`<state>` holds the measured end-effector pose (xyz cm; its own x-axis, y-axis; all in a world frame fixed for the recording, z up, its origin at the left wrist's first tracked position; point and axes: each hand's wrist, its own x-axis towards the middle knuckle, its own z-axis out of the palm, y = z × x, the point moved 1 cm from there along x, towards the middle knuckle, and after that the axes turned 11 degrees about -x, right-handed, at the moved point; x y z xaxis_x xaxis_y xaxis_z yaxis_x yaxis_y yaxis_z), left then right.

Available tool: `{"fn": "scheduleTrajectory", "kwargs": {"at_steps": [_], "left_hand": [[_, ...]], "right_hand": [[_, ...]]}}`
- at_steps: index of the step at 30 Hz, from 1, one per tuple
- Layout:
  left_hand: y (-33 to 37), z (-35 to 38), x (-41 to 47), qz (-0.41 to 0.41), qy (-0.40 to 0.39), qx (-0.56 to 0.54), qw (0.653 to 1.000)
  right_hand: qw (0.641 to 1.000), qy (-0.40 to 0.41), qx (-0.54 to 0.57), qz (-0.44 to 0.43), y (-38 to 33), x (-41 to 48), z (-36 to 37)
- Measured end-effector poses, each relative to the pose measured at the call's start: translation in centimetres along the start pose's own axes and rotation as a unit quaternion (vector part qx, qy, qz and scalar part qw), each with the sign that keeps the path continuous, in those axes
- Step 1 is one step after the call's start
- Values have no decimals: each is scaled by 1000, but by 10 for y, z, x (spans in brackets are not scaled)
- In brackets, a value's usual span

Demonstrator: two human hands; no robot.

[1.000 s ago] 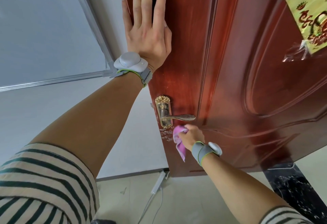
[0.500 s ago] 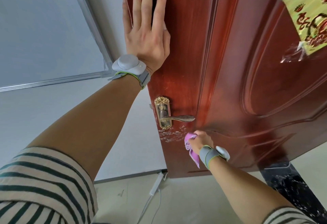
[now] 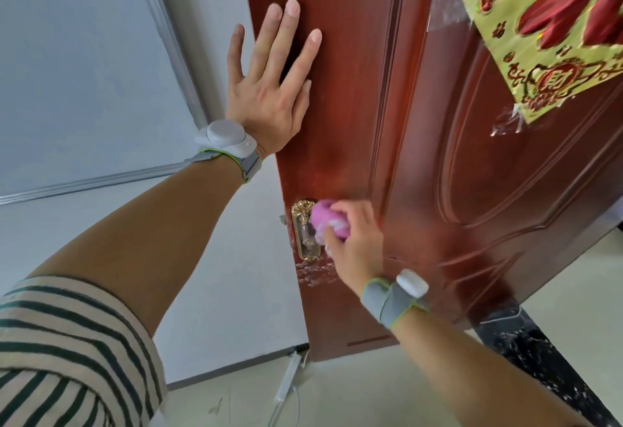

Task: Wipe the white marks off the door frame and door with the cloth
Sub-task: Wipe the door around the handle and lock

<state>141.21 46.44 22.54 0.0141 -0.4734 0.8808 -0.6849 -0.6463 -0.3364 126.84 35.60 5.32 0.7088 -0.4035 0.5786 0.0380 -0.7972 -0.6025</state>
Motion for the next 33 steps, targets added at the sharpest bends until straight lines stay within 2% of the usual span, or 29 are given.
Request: {"fn": "scheduleTrajectory", "kwargs": {"at_steps": [2,4,6,10,13,15,17,19,22,25,30,33], "left_hand": [[-2,0,-1,6,1,-12,1000],[-2,0,0,9,4,-21,1000],[-5,1,0,15,7,-33,999],[-9,4,0,29,19,-54,998],[-10,5,0,32,29,-72,996],[-10,7,0,34,34,-83,995],[-11,8,-1,34,39,-89,995],[-11,8,0,35,42,-95,994],[-11,8,0,41,45,-106,992],[-12,9,0,38,49,-108,992],[-13,9,0,37,51,-118,991],[-13,10,0,39,52,-116,991]], "right_hand": [[997,65,-26,30,-12,33,-10],[993,97,-60,37,-23,56,-11],[993,82,-82,26,-35,58,4],[984,-19,-175,-30,-52,30,38],[984,-11,-174,-18,-56,23,36],[990,-41,-121,56,-57,7,42],[981,-67,-31,182,-63,-10,52],[954,-20,54,294,-68,-13,61],[902,49,135,407,-77,5,69],[871,32,144,468,-81,3,90],[839,-3,168,518,-86,-23,112],[814,50,233,529,-85,-23,110]]}}
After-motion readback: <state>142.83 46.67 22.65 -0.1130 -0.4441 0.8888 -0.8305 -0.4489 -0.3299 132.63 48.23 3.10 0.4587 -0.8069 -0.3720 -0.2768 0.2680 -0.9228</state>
